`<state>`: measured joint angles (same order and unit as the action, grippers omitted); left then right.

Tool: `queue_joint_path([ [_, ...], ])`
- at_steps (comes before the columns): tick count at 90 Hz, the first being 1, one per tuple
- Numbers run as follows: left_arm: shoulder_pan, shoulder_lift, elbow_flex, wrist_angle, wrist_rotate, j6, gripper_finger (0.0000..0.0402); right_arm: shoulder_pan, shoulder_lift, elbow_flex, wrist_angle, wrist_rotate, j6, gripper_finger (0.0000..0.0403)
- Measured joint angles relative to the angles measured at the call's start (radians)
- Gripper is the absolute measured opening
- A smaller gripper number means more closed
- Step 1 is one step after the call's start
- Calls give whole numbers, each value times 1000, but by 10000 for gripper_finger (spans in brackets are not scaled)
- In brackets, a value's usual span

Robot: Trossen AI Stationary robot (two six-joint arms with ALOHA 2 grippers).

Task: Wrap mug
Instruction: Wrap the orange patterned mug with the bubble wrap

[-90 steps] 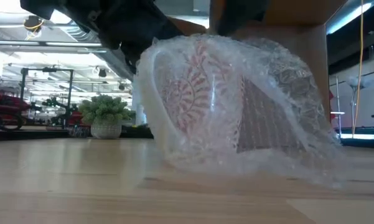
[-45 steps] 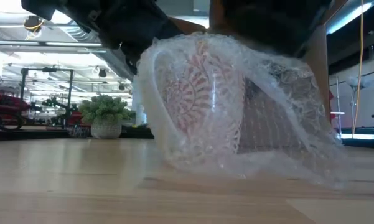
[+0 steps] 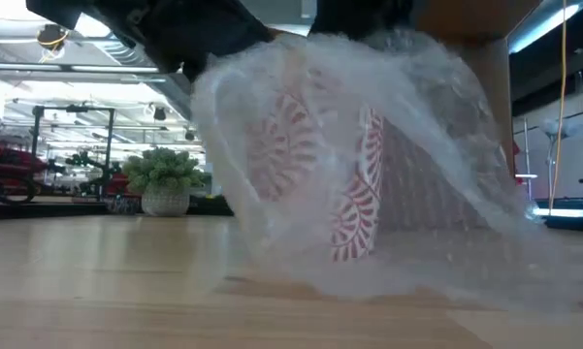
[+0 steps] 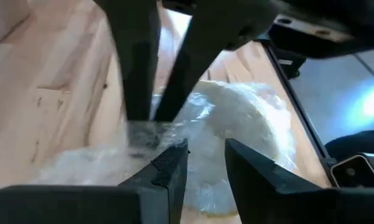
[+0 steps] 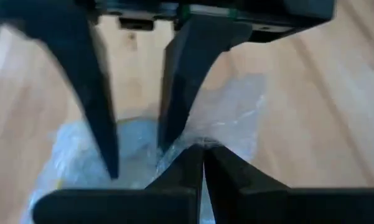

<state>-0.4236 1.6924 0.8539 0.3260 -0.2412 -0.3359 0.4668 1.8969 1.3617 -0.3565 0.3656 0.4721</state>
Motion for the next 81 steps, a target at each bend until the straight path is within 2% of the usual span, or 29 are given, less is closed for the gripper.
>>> queue_joint_path([
  [32,0,0,0,-4,2,2,91,17,-7,0,-7,-66,-37,1],
  [50,2,0,0,-1,-14,3,91,19,-11,0,10,-210,-85,1],
  [81,2,0,0,11,-18,16,92,18,-3,0,11,-236,-111,1],
])
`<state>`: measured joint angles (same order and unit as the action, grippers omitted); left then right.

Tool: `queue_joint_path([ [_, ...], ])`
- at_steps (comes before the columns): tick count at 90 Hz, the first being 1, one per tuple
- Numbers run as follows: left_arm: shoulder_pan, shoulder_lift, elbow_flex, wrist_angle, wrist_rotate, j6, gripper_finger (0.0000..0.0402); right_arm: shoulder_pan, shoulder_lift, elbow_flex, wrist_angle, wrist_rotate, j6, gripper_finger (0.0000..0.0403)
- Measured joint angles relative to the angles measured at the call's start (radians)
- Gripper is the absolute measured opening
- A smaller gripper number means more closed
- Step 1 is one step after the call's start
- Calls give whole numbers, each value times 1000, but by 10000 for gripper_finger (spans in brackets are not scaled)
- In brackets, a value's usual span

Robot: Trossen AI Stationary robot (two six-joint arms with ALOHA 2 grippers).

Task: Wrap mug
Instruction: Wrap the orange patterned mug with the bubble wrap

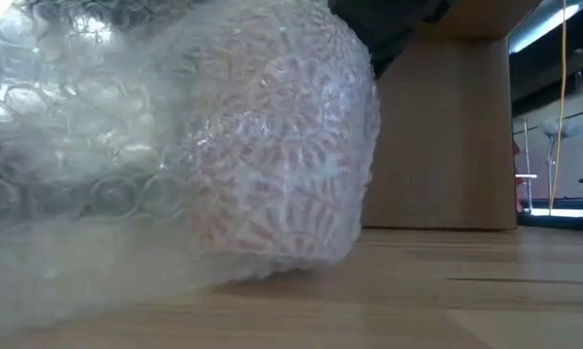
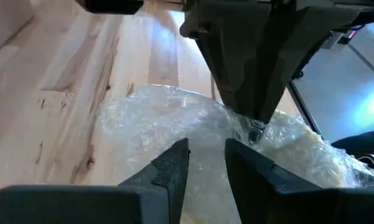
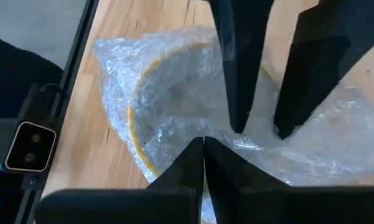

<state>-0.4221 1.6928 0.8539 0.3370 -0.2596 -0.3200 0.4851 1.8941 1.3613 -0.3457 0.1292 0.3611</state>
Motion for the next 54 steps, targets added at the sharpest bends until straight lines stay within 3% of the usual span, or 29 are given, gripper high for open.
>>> queue_joint_path([
  [13,-6,-20,12,-42,7,26,92,-2,0,0,-3,18,-1,1],
  [25,-34,-97,51,-199,14,29,92,1,3,0,-9,27,-1,1],
  [41,-114,-186,63,-438,16,-91,92,0,3,0,-10,28,-15,1],
  [54,-162,-178,45,-455,13,-176,92,-6,3,-1,-11,42,-41,1],
])
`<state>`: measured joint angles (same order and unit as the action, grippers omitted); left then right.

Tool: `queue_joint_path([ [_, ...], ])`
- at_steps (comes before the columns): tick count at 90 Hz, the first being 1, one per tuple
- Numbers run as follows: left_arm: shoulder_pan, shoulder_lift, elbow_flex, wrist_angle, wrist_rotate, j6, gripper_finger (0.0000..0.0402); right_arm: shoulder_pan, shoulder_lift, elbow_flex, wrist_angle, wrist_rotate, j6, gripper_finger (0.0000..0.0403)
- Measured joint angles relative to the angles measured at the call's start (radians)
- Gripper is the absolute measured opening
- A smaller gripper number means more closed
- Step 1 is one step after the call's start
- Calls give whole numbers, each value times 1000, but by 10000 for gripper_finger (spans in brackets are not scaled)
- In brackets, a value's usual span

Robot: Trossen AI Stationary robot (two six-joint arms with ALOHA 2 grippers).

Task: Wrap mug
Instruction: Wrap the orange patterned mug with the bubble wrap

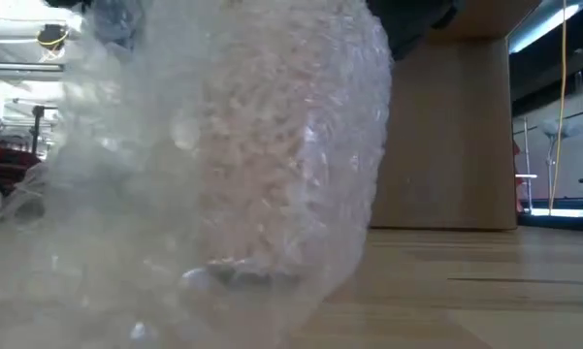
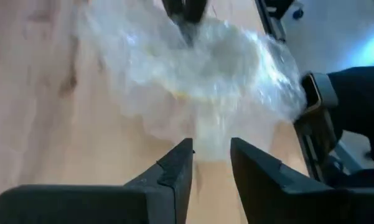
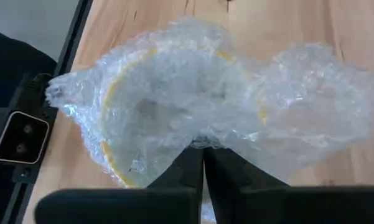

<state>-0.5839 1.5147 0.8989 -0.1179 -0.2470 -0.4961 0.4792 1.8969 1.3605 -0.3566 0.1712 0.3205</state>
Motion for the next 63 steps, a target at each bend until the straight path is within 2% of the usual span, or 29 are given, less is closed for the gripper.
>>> queue_joint_path([
  [20,-23,79,-16,75,97,-92,92,-17,0,0,-14,37,-22,1],
  [36,-31,174,-16,172,156,-103,92,-16,0,0,-18,47,-42,1],
  [52,18,236,-16,337,163,-4,92,-14,0,0,-24,67,-46,1],
  [63,71,240,-16,324,168,29,92,-14,0,-1,-47,87,-46,1],
])
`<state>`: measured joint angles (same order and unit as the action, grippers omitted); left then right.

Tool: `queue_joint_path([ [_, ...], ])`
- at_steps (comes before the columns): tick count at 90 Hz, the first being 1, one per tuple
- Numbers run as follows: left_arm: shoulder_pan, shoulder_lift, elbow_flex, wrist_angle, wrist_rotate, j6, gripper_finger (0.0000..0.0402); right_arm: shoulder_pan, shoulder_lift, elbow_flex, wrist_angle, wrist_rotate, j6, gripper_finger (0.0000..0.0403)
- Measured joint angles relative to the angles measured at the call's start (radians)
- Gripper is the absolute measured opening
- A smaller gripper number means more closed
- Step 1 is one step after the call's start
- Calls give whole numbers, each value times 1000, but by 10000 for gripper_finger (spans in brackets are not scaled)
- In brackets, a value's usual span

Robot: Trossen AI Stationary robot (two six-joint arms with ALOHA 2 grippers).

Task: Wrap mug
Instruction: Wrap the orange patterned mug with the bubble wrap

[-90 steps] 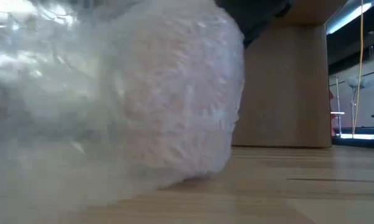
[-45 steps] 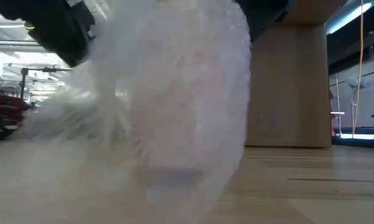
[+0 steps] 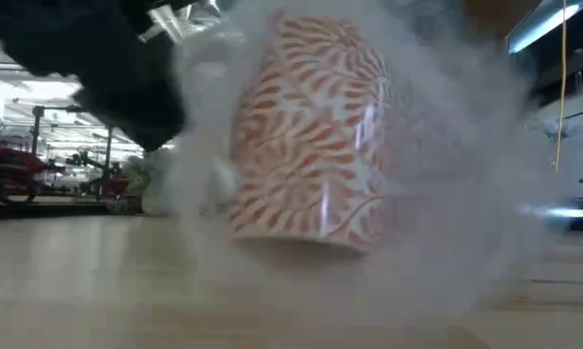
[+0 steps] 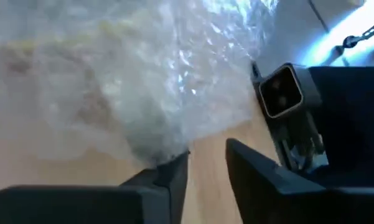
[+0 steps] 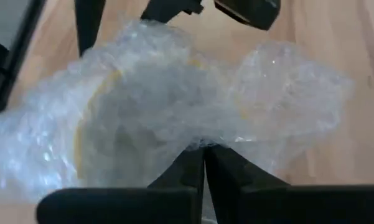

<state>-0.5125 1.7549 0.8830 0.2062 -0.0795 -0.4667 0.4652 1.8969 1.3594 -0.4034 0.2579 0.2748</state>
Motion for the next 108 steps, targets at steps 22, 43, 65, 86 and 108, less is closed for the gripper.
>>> queue_joint_path([
  [22,75,14,-1,-22,-8,36,92,0,0,0,-14,1,0,1],
  [43,140,73,0,3,-107,120,92,0,-1,2,-84,20,-19,1],
  [65,156,62,1,-22,-93,103,92,-2,30,7,-86,7,-18,0],
  [86,134,-122,1,-292,-108,103,86,-1,59,7,-65,-13,-5,0],
  [108,171,-254,2,-238,-406,243,78,-1,53,4,-30,-7,-10,0],
])
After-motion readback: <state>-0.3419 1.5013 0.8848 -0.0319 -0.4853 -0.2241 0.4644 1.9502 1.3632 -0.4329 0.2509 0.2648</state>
